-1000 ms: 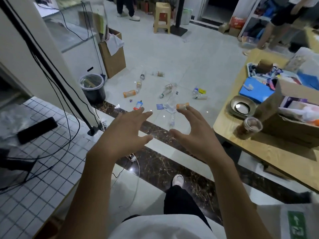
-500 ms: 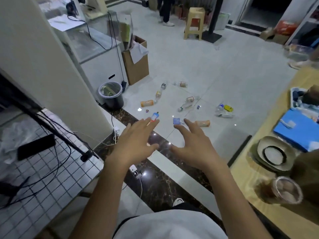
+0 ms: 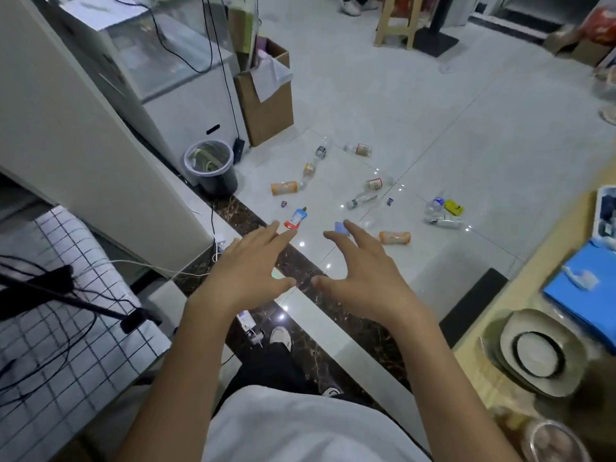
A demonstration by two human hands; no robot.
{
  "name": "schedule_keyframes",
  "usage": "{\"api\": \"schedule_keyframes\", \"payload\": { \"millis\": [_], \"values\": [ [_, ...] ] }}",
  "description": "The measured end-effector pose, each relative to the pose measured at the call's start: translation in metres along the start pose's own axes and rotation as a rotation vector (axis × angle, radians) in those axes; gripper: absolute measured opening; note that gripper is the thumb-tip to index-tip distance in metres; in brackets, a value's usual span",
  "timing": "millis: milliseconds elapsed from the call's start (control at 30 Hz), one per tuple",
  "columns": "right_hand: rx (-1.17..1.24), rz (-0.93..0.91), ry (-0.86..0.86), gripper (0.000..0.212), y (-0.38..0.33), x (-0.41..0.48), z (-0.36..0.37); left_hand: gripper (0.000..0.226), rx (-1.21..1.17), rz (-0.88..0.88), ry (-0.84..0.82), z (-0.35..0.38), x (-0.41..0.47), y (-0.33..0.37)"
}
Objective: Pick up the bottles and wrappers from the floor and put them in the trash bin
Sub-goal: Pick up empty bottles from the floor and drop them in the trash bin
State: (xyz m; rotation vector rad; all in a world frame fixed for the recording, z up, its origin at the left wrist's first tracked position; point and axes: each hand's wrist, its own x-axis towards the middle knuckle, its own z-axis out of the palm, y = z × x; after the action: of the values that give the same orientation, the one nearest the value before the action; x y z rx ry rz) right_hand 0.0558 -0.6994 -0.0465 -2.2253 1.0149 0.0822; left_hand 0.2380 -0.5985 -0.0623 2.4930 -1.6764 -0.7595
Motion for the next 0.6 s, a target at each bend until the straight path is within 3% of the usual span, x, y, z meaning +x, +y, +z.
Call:
{"api": "schedule_keyframes", "payload": {
  "millis": [267, 600],
  "values": [
    [0.023, 0.045, 0.013, 0.078, -0.005, 0.09, -0.037, 0.088, -0.042, 0.008, 0.014, -0.065, 0.083, -0.031],
    [-0.027, 0.058, 0.056, 0.079, -0.068, 0.223, -0.079, 0.09, -0.026, 0.058, 0.04, -0.159, 0.191, -0.085]
  ]
}}
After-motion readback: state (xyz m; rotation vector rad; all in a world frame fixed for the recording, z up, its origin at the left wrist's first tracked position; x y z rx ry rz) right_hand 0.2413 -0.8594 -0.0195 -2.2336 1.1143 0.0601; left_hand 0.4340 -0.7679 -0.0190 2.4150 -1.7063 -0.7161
